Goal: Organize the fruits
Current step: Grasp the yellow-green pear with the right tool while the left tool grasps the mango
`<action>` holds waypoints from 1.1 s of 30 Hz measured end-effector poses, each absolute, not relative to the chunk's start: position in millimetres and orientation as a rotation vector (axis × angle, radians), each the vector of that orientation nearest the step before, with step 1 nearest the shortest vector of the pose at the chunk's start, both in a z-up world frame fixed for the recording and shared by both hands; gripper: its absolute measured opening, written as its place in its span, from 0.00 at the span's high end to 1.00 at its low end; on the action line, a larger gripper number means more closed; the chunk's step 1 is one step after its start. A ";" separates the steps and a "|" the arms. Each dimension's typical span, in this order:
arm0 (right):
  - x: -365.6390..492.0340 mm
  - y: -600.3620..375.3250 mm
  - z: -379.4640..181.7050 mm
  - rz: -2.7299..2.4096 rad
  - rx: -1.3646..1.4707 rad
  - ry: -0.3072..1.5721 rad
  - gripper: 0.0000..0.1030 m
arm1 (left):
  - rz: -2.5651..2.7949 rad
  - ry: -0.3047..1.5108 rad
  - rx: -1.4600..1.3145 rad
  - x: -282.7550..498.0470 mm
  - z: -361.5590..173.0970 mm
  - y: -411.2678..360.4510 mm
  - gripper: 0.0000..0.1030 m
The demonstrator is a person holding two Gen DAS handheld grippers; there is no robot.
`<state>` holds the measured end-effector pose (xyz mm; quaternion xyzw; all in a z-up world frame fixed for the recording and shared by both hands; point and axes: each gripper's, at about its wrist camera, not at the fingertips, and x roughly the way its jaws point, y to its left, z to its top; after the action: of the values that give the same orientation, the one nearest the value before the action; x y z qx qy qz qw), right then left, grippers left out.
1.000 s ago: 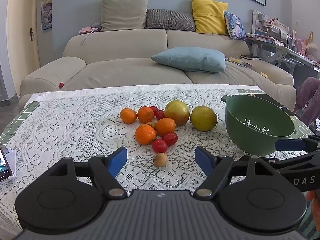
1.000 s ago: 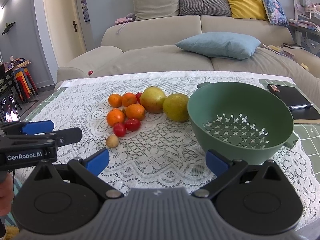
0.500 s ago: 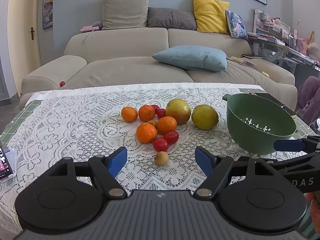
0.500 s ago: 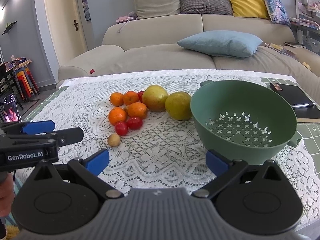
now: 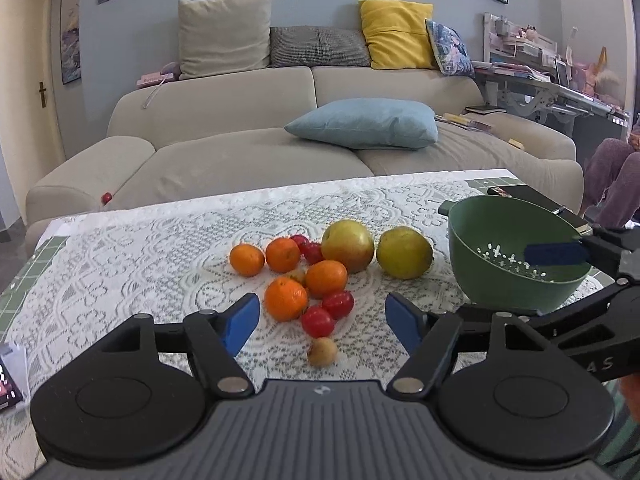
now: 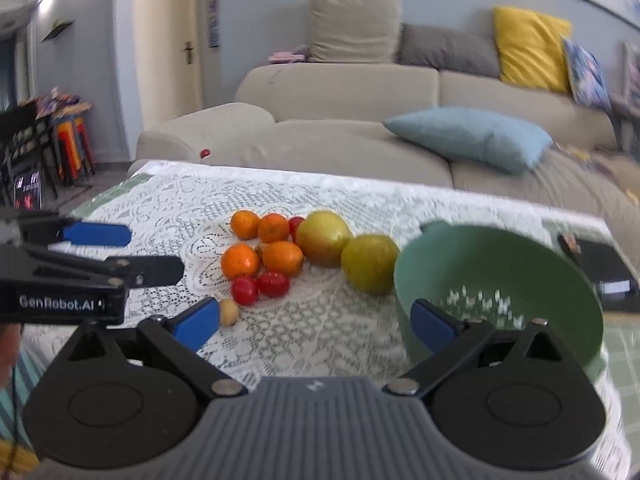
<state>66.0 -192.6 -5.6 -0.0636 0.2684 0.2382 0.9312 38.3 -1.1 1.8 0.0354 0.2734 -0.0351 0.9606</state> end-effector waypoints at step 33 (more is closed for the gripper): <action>240.3 -146.2 -3.1 0.774 -0.667 0.762 0.22 | -0.366 0.650 0.100 181.6 -12.7 18.4 0.25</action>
<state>240.3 -146.2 -3.1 -0.3114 0.3559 0.3613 0.8036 181.6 18.4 -12.7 0.0487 0.3172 -0.1786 0.9301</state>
